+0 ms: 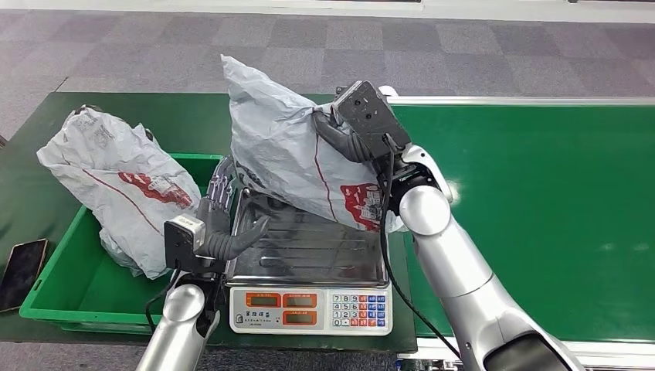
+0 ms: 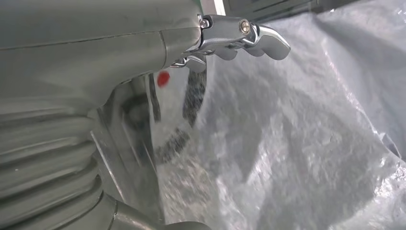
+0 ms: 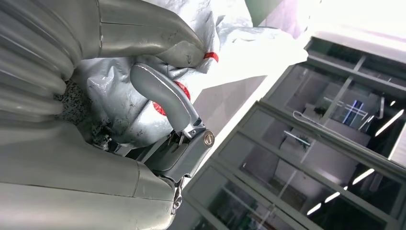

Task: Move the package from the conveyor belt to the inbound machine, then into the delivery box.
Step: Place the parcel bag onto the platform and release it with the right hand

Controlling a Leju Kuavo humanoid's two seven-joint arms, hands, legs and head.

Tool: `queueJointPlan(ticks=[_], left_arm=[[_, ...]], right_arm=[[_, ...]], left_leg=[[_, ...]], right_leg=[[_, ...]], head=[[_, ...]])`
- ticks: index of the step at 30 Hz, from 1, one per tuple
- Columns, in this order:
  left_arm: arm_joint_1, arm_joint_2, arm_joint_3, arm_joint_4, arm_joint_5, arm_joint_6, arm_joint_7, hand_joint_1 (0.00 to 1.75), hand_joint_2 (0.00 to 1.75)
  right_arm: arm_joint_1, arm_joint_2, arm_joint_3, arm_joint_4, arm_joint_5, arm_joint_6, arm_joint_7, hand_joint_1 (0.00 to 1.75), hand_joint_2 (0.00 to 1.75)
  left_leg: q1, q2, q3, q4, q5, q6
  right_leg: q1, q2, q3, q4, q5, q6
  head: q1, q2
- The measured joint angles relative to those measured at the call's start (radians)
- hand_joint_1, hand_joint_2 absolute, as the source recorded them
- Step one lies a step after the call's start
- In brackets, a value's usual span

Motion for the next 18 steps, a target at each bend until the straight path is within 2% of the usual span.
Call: queueJointPlan(ticks=[3,14,18], left_arm=[[-0.009,0.0,0.0,0.006,-0.006,0.0,0.004,0.0,1.75],[-0.043,-0.003,0.0,0.036,-0.022,0.002,0.001,0.0,1.75],[-0.041,-0.002,0.001,0.034,-0.055,0.04,-0.013,0.0,1.75]], right_arm=[[0.013,-0.002,0.023,0.004,-0.052,0.014,-0.005,0.0,1.75],[0.128,-0.025,0.071,-0.044,-0.11,0.036,-0.027,0.0,1.75],[0.183,-0.05,0.071,-0.089,-0.128,0.053,-0.063,0.0,1.75]], left_leg=[[0.0,0.0,0.0,0.0,0.0,0.0],[0.0,-0.001,0.0,0.0,0.0,0.0],[0.0,-0.001,0.0,0.0,0.0,0.0]], right_leg=[[0.0,-0.001,0.0,0.0,0.0,0.0],[0.0,-0.001,-0.001,0.0,0.0,0.0],[0.0,-0.001,0.0,0.0,0.0,0.0]], head=[[0.0,0.0],[0.0,0.0],[0.0,0.0]])
